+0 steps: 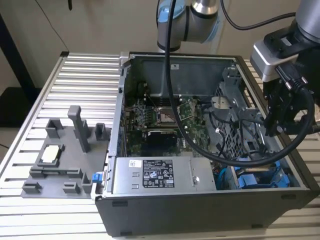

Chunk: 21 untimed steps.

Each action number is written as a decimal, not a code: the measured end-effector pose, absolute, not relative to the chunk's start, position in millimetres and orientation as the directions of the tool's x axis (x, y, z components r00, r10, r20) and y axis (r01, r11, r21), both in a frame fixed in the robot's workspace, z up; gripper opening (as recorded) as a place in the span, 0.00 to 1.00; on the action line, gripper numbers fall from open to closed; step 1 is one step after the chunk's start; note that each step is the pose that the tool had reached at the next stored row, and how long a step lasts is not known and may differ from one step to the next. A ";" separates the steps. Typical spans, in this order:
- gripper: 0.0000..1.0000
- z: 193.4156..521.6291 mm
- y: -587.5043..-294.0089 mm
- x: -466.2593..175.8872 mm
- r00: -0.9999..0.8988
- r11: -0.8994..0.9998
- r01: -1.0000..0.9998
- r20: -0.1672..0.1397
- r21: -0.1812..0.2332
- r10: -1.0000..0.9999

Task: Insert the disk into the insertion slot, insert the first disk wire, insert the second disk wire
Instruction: 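Insert the first disk wire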

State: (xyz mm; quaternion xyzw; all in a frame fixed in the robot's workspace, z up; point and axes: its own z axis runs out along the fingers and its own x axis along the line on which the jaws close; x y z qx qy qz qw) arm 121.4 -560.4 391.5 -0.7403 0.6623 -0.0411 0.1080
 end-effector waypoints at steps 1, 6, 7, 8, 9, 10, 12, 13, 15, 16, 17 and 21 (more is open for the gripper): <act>0.22 391.5 -560.4 121.4 0.119 -0.099 -0.972 -0.082 -0.214 -0.989; 0.19 391.6 -560.3 121.4 0.119 -0.100 -0.972 -0.081 -0.214 -0.990; 0.19 391.5 -560.3 121.8 0.119 -0.100 -0.972 -0.079 -0.213 -0.990; 0.19 391.5 -560.3 122.5 0.119 -0.101 -0.973 -0.076 -0.208 -0.990; 0.19 391.5 -560.3 123.5 0.118 -0.102 -0.974 -0.072 -0.202 -0.990; 0.19 391.3 -560.3 124.9 0.118 -0.103 -0.976 -0.068 -0.194 -0.991; 0.19 391.3 -560.3 128.2 0.117 -0.104 -0.979 -0.063 -0.175 -0.991; 0.19 391.2 -560.3 129.9 0.116 -0.105 -0.980 -0.060 -0.167 -0.991; 0.19 391.0 -560.4 133.9 0.115 -0.106 -0.983 -0.057 -0.149 -0.992; 0.19 390.8 -560.4 135.9 0.115 -0.106 -0.984 -0.057 -0.140 -0.992; 0.19 390.6 -560.6 137.3 0.114 -0.106 -0.985 -0.056 -0.133 -0.992; 0.19 388.6 -562.8 141.0 0.113 -0.106 -0.988 -0.057 -0.116 -0.992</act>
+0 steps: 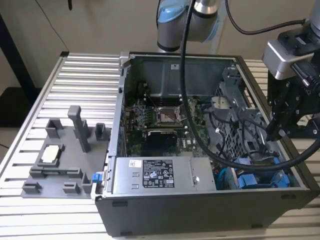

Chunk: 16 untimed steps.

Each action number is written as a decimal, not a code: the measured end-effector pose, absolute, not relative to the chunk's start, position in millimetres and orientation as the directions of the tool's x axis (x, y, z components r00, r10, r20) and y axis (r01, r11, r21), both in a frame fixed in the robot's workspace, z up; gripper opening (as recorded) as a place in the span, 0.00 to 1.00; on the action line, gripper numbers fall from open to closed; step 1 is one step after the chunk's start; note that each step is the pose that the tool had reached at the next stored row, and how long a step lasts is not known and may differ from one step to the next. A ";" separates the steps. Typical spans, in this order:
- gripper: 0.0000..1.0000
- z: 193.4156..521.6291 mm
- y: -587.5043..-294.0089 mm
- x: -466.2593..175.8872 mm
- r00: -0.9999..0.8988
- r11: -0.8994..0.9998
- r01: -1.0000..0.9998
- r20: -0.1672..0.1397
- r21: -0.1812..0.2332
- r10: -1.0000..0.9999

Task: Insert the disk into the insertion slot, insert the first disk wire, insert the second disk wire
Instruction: 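Insert the first disk wire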

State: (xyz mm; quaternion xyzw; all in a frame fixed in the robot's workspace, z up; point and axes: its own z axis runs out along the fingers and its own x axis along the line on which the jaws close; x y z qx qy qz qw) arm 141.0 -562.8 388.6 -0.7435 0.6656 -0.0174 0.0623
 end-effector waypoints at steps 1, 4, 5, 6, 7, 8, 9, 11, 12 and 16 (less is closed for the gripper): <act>0.19 388.2 -563.3 142.0 0.113 -0.106 -0.988 -0.057 -0.112 -0.992; 0.19 387.0 -564.7 145.3 0.112 -0.106 -0.989 -0.056 -0.099 -0.992; 0.19 386.6 -565.0 146.3 0.112 -0.107 -0.990 -0.056 -0.095 -0.992; 0.19 385.7 -565.4 147.0 0.112 -0.107 -0.990 -0.056 -0.092 -0.992; 0.19 384.8 -565.9 147.5 0.112 -0.107 -0.990 -0.056 -0.091 -0.992; 0.19 383.9 -566.3 147.9 0.112 -0.107 -0.990 -0.056 -0.089 -0.992; 0.19 382.8 -566.8 148.2 0.112 -0.107 -0.990 -0.057 -0.088 -0.992; 0.19 380.9 -567.6 149.0 0.112 -0.107 -0.991 -0.056 -0.085 -0.992; 0.19 380.3 -567.9 149.4 0.112 -0.107 -0.991 -0.056 -0.084 -0.992; 0.19 378.1 -568.6 152.4 0.111 -0.107 -0.992 -0.053 -0.074 -0.992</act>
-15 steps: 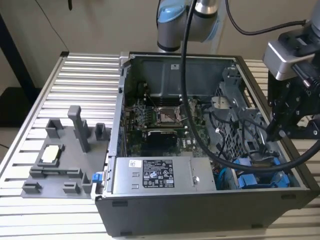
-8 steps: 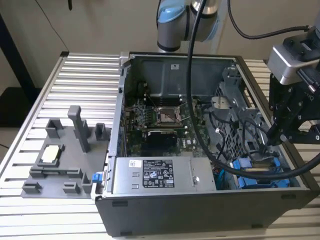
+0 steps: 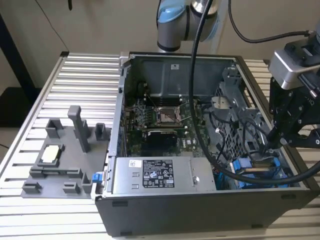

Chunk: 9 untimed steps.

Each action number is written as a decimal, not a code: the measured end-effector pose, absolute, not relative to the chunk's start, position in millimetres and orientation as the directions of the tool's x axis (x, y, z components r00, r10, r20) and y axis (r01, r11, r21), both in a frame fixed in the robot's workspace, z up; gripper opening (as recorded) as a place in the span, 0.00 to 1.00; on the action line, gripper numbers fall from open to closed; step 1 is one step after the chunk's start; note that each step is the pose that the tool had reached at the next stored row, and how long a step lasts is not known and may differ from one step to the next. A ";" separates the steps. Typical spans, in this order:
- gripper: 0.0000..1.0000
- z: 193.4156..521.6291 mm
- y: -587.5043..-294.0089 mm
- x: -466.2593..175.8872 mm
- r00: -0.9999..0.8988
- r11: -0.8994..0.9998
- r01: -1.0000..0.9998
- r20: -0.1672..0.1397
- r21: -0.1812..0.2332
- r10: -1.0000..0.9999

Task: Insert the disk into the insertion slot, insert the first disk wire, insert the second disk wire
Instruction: 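Insert the first disk wire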

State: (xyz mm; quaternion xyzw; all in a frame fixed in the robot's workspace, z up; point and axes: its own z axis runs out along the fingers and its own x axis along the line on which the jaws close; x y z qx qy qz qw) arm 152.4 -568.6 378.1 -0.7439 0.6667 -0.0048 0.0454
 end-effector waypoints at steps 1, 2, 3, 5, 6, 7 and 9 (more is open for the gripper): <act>0.19 377.1 -568.6 152.9 0.111 -0.107 -0.992 -0.053 -0.072 -0.992; 0.19 375.7 -568.8 153.0 0.110 -0.106 -0.992 -0.053 -0.071 -0.992; 0.19 374.4 -569.0 153.0 0.105 -0.101 -0.992 -0.053 -0.071 -0.993; 0.19 371.6 -569.0 153.1 0.086 -0.082 -0.994 -0.053 -0.071 -0.995; 0.19 370.4 -568.9 153.1 0.076 -0.072 -0.995 -0.053 -0.071 -0.996; 0.19 369.5 -569.0 153.1 0.068 -0.064 -0.995 -0.053 -0.070 -0.996; 0.19 368.7 -569.1 153.7 0.061 -0.058 -0.996 -0.052 -0.065 -0.997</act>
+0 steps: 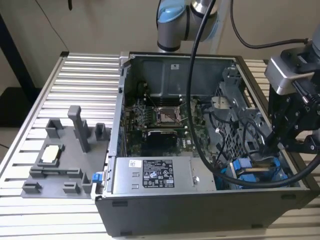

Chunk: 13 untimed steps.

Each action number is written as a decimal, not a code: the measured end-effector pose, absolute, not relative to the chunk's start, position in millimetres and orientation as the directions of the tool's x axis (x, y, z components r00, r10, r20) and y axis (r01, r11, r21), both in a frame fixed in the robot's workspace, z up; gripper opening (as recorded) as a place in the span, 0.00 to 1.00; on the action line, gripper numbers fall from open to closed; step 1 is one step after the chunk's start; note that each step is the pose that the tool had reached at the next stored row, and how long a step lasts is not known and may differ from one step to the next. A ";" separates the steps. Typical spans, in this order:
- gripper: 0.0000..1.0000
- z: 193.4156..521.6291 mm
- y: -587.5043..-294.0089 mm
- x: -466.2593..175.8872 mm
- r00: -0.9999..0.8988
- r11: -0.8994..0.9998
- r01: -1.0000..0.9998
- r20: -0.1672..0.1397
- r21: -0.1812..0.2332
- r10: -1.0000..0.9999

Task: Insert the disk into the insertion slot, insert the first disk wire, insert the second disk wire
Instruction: 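Insert the first disk wire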

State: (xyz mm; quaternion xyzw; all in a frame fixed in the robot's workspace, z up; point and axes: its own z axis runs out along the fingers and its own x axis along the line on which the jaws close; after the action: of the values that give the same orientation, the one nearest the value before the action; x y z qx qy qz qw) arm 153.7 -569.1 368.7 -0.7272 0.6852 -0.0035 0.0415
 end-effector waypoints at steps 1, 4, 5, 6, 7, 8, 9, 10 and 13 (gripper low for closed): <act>0.19 368.6 -569.1 154.4 0.060 -0.057 -0.997 -0.050 -0.058 -0.997; 0.19 367.8 -569.1 156.5 0.057 -0.055 -0.998 -0.046 -0.037 -0.997; 0.19 367.1 -569.1 156.8 0.055 -0.054 -0.998 -0.047 -0.033 -0.997; 0.19 366.3 -569.2 156.8 0.052 -0.050 -0.998 -0.047 -0.031 -0.998; 0.19 365.4 -569.2 156.7 0.046 -0.044 -0.999 -0.047 -0.030 -0.998; 0.19 364.4 -569.2 156.7 0.038 -0.037 -0.999 -0.047 -0.029 -0.998; 0.19 363.4 -569.2 156.8 0.032 -0.031 -0.999 -0.046 -0.029 -0.998; 0.19 362.4 -569.2 156.9 0.028 -0.026 -0.999 -0.047 -0.028 -0.999; 0.19 360.3 -569.5 157.4 0.019 -0.018 -0.999 -0.047 -0.027 -0.999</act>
State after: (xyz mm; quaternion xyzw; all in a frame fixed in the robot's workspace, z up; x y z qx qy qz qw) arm 157.4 -569.5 360.3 -0.7135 0.7002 0.0072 0.0260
